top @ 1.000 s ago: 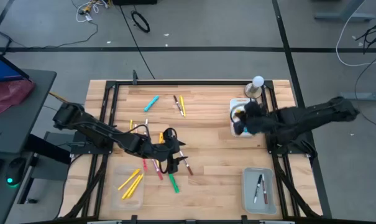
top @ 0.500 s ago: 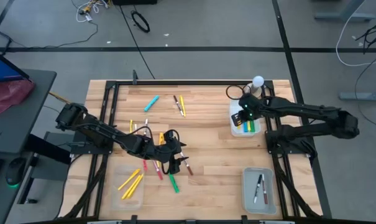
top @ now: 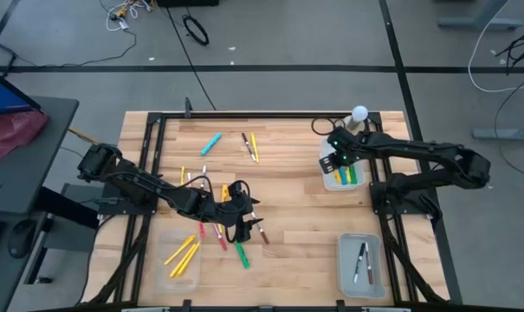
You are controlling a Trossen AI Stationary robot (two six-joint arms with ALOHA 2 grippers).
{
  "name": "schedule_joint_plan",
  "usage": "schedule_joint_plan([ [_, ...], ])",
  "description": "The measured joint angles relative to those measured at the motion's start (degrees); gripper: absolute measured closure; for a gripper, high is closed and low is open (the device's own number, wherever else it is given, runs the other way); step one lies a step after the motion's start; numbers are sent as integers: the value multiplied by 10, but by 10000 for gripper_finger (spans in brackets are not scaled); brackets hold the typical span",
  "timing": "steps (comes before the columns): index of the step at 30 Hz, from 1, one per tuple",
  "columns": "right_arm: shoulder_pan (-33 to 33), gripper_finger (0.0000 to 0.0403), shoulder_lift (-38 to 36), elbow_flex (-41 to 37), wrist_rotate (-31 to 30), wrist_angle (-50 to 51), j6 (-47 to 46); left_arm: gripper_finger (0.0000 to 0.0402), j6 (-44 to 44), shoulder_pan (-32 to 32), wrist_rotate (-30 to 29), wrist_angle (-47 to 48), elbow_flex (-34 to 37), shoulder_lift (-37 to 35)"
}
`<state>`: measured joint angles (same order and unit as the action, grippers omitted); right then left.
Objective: Pick & Place Markers
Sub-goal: Put the yellow highlighter into the white bin, then put the brown marker into the gray bin
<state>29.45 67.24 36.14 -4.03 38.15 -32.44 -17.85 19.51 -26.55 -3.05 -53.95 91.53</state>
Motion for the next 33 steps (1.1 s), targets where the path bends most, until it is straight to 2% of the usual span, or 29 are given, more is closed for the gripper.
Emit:
schedule_joint_plan([
  [4,0,278,-1,2,-21,-19,30,126,0,0,0,0,0,0],
  [8,0,260,-23,28,-26,8,45,126,0,0,0,-1,0,0],
  [12,-12,259,-54,80,-28,53,47,126,0,0,0,-2,0,0],
  [16,-63,269,-91,126,-28,34,40,126,0,0,0,-2,0,0],
  [20,-144,280,-121,132,-27,-81,44,126,-15,3,-18,-6,0,-4],
  [24,-250,290,-116,113,-39,-217,55,126,-10,18,-45,6,-1,-22],
  [29,-377,302,-66,58,-83,-428,86,126,-19,48,-93,79,-1,-57],
  [33,-453,310,8,26,-98,-547,120,126,-79,71,-141,179,-1,-80],
])
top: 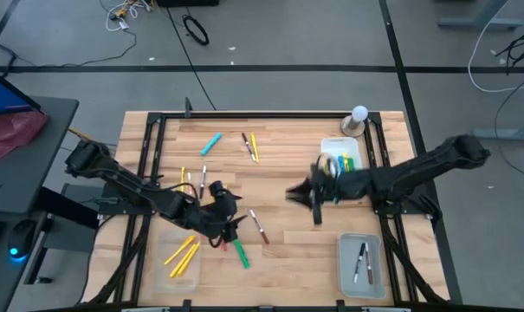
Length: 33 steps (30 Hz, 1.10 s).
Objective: Pick & Place Markers
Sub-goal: Put the brown marker into the gray bin
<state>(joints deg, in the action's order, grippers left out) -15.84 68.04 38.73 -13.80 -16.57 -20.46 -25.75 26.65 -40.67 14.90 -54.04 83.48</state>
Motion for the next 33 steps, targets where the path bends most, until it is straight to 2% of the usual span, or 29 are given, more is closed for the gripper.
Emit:
schedule_joint_plan([
  [6,-71,321,149,-2,-48,-107,52,126,-148,18,-19,124,0,1],
  [12,-71,323,279,-2,-30,-226,47,126,-273,18,-17,199,1,28],
  [18,-60,323,366,0,52,-356,29,126,-293,15,-22,187,1,53],
  [21,-59,322,398,7,52,-401,40,126,-293,11,-22,187,0,58],
  [24,-51,312,410,34,37,-351,25,126,-292,9,-22,186,0,61],
  [26,-47,294,410,63,33,-273,30,126,-291,9,-24,181,0,62],
  [28,-44,267,410,101,30,-172,32,126,-291,9,-24,183,0,63],
  [31,-43,218,410,154,-12,-30,31,126,-291,9,-27,181,0,63],
  [33,-42,188,413,175,-38,24,30,126,-291,8,-28,180,0,63],
])
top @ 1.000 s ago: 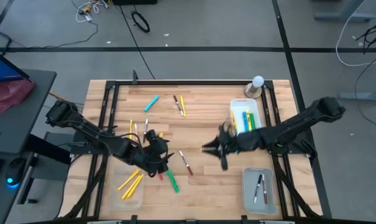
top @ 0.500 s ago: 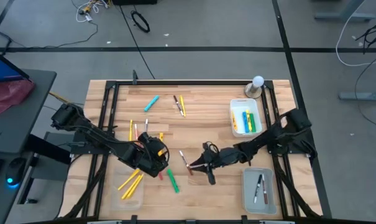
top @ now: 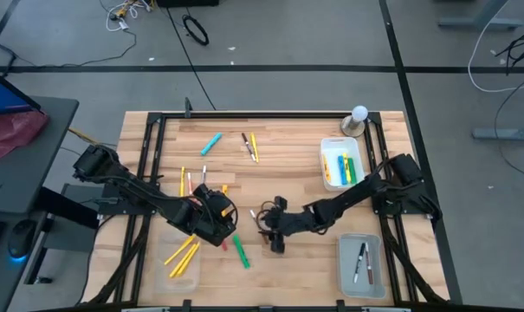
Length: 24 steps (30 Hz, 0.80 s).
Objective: Pick & Place Markers
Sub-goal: Put the brown marker into the gray bin
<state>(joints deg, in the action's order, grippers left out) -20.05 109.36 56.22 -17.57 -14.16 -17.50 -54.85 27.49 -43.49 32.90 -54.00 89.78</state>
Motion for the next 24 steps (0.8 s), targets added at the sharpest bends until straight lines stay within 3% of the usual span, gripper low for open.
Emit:
schedule_joint_plan([
  [5,-1,148,16,6,1,-11,1,126,1,0,-2,-2,0,0],
  [13,8,165,86,6,-7,-44,0,126,8,0,-4,-12,0,0],
  [18,12,210,93,7,-9,-35,-13,126,7,0,-4,-14,0,0],
  [24,13,311,94,7,-11,-12,-15,126,7,0,-4,-15,0,0],
])
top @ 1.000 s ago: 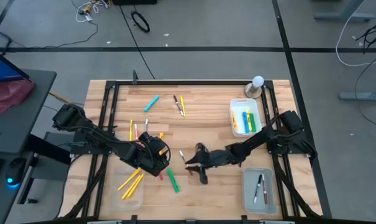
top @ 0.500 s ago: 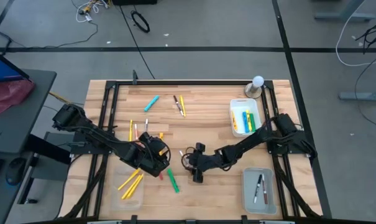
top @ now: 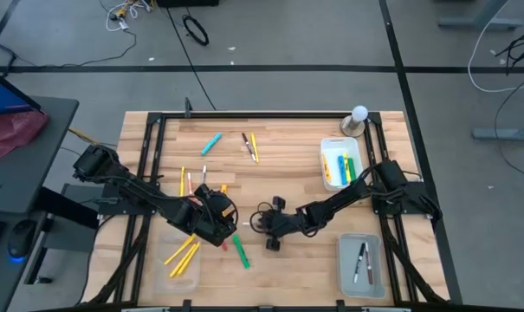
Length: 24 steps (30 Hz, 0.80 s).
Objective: Pick & Place Markers
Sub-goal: Put the brown marker into the gray bin
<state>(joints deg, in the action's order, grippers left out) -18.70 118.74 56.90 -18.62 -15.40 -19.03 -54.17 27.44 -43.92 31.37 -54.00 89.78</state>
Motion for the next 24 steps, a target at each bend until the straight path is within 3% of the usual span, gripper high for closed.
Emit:
schedule_joint_plan([
  [3,0,369,-1,0,-7,4,0,126,0,0,0,0,0,0],
  [5,-1,385,-10,-1,-4,9,0,126,0,0,0,0,0,0],
  [10,-11,372,-75,-6,-13,92,-20,126,-1,0,0,0,0,0],
  [15,-40,385,-197,-4,-34,226,-51,126,-1,0,5,-4,0,0],
  [24,-157,385,-432,-1,7,511,-77,126,-2,0,6,-25,0,0],
])
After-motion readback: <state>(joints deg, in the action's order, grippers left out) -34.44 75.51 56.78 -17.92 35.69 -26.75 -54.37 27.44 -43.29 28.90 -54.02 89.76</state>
